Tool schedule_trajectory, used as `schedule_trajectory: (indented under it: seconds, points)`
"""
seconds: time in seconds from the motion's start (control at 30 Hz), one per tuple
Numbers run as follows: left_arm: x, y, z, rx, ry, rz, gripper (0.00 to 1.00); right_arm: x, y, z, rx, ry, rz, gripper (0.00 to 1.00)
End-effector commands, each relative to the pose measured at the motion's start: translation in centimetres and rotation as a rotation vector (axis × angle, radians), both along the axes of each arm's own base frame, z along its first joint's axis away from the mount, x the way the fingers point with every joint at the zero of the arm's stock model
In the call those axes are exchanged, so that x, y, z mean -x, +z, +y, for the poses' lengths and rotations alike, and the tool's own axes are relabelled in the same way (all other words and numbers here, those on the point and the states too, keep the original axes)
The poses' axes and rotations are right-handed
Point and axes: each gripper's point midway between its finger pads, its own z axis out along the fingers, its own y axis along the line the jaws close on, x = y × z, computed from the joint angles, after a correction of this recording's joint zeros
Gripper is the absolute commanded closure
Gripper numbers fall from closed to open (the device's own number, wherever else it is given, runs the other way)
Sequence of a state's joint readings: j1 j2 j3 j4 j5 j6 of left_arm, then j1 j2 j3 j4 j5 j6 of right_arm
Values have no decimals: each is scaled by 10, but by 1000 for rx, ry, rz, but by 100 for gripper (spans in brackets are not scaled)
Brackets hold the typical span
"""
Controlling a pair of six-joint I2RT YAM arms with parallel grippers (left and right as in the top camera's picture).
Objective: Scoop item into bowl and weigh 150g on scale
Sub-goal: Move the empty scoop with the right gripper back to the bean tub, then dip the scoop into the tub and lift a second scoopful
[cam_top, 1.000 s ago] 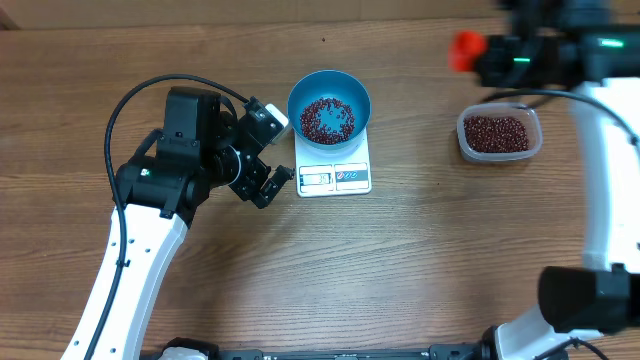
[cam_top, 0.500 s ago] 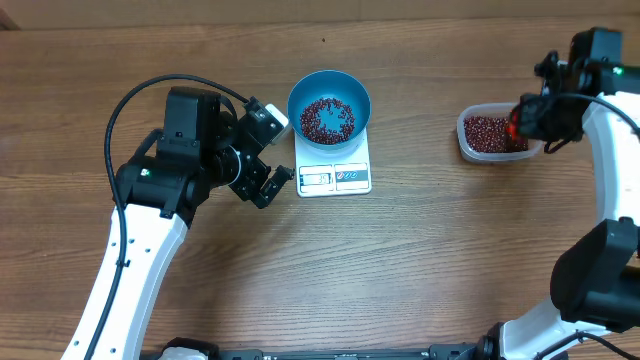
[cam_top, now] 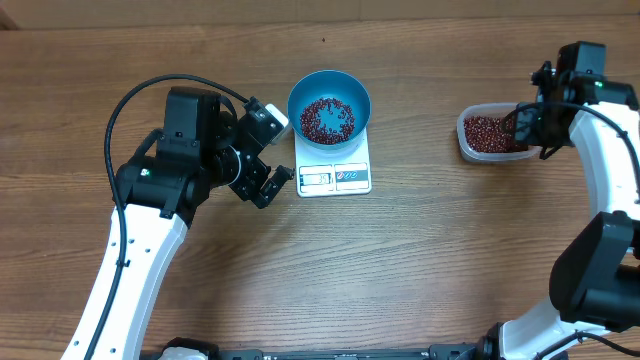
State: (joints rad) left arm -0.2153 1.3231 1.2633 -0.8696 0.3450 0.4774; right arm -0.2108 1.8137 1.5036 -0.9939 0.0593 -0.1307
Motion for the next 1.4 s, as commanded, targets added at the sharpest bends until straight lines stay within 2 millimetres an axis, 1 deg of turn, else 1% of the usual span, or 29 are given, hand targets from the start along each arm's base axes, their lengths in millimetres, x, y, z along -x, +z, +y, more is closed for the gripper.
schedule_trajectory:
  seconds: [0.0,0.07,0.1,0.2,0.27,0.4,0.5,0.63,0.8,0.93,1.0,1.07,1.2,1.3,1.33,1.37]
  points:
    - [0,12,0,22,5,-22,0,2,-11,6,5,10,16,96]
    - [0,12,0,22,5,-22,0,3,-20,7,2,12,25,96]
    - [0,12,0,22,5,-22,0,4,-28,8,-2,13,29,96]
    - [0,12,0,22,5,-22,0,4,-37,16,-45,26,29,96]
    - [0,12,0,22,5,-22,0,2,-38,26,-105,44,20,96]
    - [0,12,0,22,5,-22,0,-3,-34,52,-254,90,-15,96]
    - [0,12,0,22,5,-22,0,-2,-34,61,-303,103,-12,96]
    - [0,12,0,22,5,-22,0,6,-36,65,-325,101,20,96]
    - [0,12,0,22,5,-22,0,9,-36,70,-384,97,26,96]
    - [0,12,0,22,5,-22,0,13,-44,67,-415,77,55,96]
    - [0,12,0,22,5,-22,0,14,-48,69,-456,70,65,96]
    - [0,12,0,22,5,-22,0,13,-48,71,-506,67,57,96]
    - [0,12,0,22,5,-22,0,13,-41,67,-589,44,27,96]
    - [0,12,0,22,5,-22,0,13,-29,61,-708,33,-22,96]
    - [0,12,0,22,5,-22,1,12,-21,57,-774,19,-57,96]
    - [0,12,0,22,5,-22,0,11,-17,55,-802,13,-73,96]
